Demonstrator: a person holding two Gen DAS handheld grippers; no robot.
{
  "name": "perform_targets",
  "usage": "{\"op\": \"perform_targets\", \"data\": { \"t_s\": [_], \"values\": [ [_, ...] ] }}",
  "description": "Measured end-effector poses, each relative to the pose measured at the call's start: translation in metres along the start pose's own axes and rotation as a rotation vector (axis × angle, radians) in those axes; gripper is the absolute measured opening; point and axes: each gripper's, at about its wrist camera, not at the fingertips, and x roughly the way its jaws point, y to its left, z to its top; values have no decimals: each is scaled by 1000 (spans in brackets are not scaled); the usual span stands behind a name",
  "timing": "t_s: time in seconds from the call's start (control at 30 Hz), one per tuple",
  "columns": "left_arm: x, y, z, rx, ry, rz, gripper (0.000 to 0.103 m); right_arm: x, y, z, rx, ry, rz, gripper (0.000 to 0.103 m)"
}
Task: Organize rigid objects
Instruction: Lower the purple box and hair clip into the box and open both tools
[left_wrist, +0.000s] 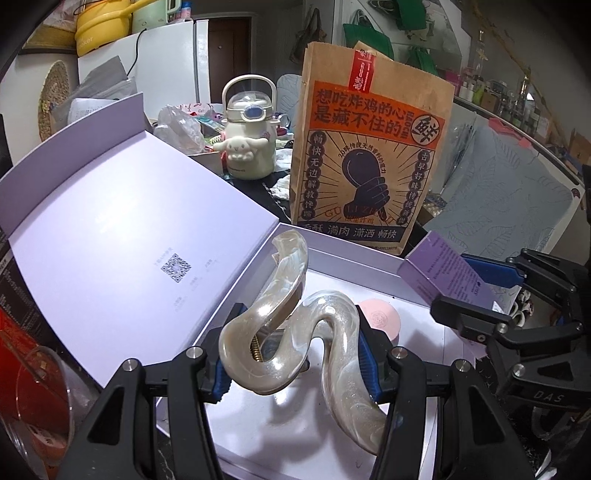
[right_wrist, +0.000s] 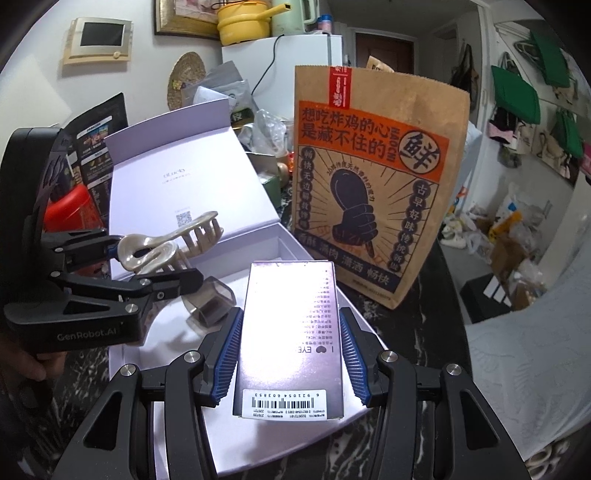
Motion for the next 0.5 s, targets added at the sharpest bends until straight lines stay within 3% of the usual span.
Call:
{"op": "perform_targets", "data": {
  "t_s": [0.5],
  "values": [
    [16, -5, -9, 13, 57, -6, 54, 27, 0, -4, -15, 45, -10, 50]
  ]
}}
